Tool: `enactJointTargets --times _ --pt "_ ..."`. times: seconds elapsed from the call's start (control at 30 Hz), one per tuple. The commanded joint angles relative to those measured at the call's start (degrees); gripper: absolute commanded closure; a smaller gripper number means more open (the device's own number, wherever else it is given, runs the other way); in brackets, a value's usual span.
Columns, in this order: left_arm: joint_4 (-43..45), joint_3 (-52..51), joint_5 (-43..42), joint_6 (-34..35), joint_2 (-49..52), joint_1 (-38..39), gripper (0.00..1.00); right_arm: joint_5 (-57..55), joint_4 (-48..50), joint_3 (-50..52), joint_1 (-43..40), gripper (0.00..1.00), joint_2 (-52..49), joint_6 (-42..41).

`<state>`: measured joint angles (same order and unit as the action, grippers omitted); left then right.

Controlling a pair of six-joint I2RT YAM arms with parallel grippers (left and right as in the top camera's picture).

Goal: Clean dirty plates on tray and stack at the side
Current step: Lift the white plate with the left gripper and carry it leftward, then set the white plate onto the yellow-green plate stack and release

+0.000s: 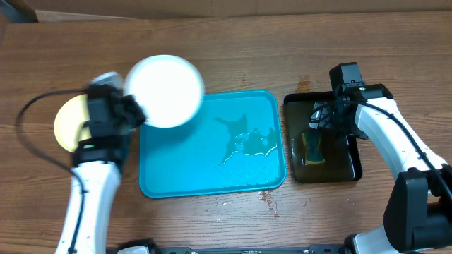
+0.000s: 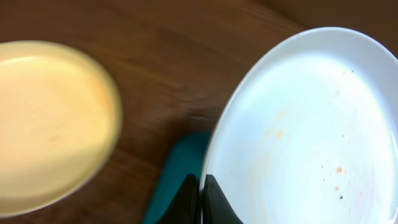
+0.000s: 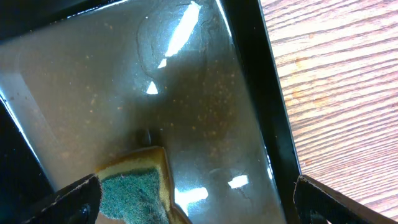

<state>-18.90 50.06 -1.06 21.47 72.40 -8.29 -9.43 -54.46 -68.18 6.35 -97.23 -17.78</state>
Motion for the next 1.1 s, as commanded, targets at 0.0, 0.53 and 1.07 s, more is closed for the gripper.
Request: enactJointTargets --times 0.0,0.53,1.07 --pt "-1.97 1.57 -9.31 7.19 1.7 -12.11 0.96 -0.85 0.33 -0.68 -0.35 0.0 0.74 -0.15" --pt "6.32 1.55 -8.61 8.13 18.36 -31.45 0.96 -0.85 0.33 -0.68 -0.35 0.0 0.74 -0.15" --pt "9.31 1.57 -4.42 8.11 20.15 -31.45 0.39 -0.85 0.33 -0.68 -0.35 0.0 0.74 -0.17"
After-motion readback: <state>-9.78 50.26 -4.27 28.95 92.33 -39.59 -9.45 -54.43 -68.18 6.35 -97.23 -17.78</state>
